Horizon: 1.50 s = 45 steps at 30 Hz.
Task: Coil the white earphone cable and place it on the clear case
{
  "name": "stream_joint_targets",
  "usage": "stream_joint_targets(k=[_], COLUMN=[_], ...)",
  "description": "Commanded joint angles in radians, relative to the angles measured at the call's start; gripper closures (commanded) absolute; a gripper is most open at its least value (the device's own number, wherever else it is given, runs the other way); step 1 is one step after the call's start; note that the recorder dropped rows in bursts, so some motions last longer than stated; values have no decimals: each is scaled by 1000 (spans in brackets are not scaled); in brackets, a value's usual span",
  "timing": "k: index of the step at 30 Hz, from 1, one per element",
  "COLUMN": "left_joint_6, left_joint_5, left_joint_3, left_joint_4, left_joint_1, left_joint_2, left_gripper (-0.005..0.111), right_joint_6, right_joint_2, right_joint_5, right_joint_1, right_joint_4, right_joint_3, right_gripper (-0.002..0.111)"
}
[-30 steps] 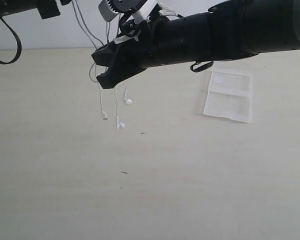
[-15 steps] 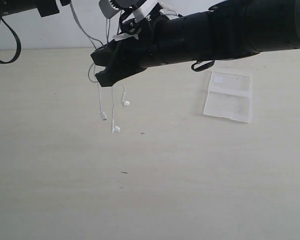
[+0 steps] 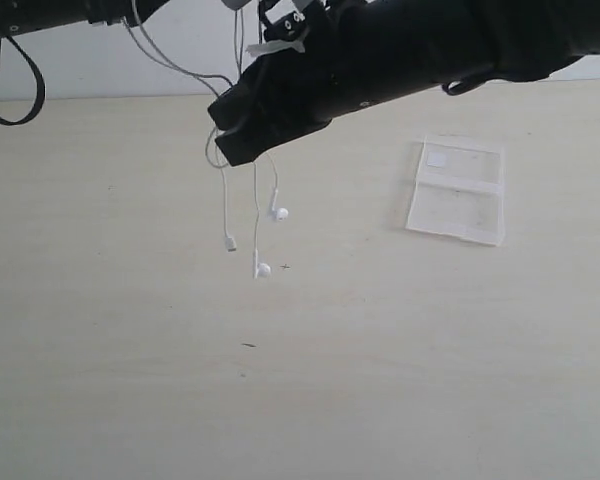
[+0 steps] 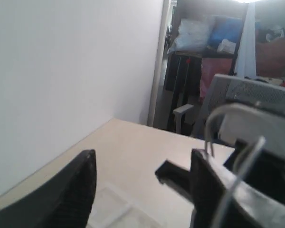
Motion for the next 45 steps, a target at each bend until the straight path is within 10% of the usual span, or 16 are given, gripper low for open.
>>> stream_joint_targets(k=[1, 10, 18, 45], left_joint_6=[-101, -204, -275, -300], left_joint_5=[13, 8, -27, 149], left_joint_3=[-36, -42, -42, -38], left_joint_4=[155, 275, 487, 487], left_joint_1=[1, 1, 1, -49], left_joint_2=[-3, -39, -48, 62], left_gripper=[49, 49, 49, 47], right_joint_6=[137, 456, 495, 449], right_joint_2=[-56, -82, -86, -151], right_joint_5=[-21, -45, -33, 25], right_joint_1=[-3, -10, -53, -67], right_joint_4=[-125, -425, -429, -240], right_joint_3=[-10, -10, -10, -12], right_gripper=[108, 108, 108, 108])
